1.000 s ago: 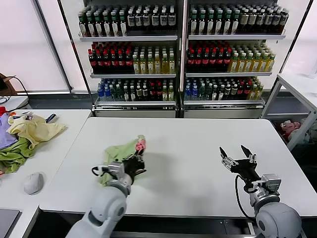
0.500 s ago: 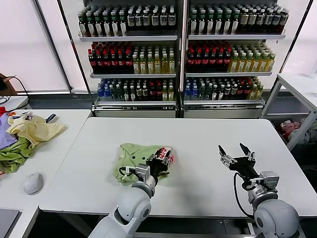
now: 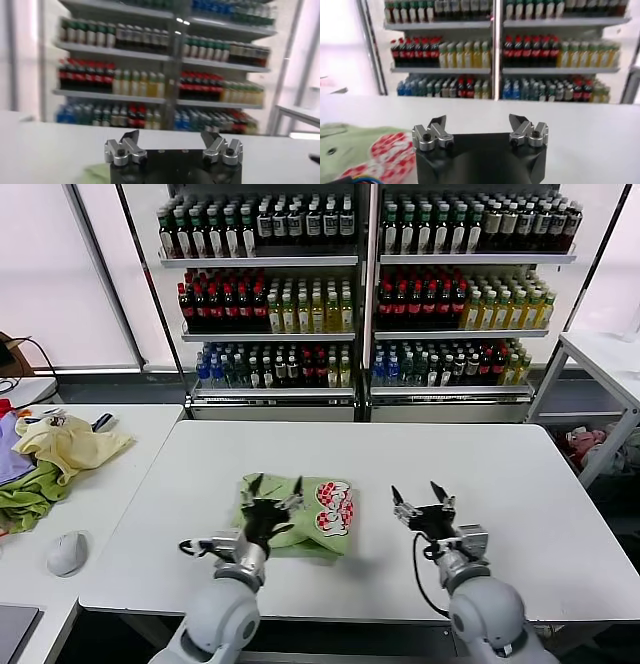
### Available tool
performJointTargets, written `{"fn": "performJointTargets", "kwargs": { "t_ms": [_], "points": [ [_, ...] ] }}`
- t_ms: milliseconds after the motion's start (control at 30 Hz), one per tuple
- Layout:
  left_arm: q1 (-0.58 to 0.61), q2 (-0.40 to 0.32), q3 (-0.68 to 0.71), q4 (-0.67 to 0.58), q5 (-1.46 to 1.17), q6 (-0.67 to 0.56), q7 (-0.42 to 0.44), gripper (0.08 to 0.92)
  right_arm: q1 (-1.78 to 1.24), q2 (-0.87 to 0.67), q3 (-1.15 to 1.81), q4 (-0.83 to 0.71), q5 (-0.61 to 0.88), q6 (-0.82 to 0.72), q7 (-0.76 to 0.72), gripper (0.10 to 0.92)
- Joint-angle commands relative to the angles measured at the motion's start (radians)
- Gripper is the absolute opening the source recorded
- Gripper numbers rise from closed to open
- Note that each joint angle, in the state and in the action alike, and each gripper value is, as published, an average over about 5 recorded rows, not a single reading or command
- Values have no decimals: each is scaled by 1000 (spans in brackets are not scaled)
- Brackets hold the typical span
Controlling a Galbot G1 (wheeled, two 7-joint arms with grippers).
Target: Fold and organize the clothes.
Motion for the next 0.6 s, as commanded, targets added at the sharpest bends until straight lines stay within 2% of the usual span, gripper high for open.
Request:
{"fn": "performJointTargets", "kwargs": {
  "t_ms": [33, 233, 467, 600],
  "points": [
    [251, 58, -299, -116, 65, -91, -23, 820, 165, 165, -286, -240, -53, -4, 99, 823],
    [314, 52, -352, -153, 66, -98, -26, 823, 205, 213, -315, -333, -54, -15, 131, 823],
    [341, 45, -364, -180, 71, -92, -29, 823, 209, 220, -335, -353, -10, -21, 144, 817],
    [350, 41, -361, -194, 73, -88, -30, 823, 199, 207, -325, -345, 18, -26, 152, 741]
  ]
}}
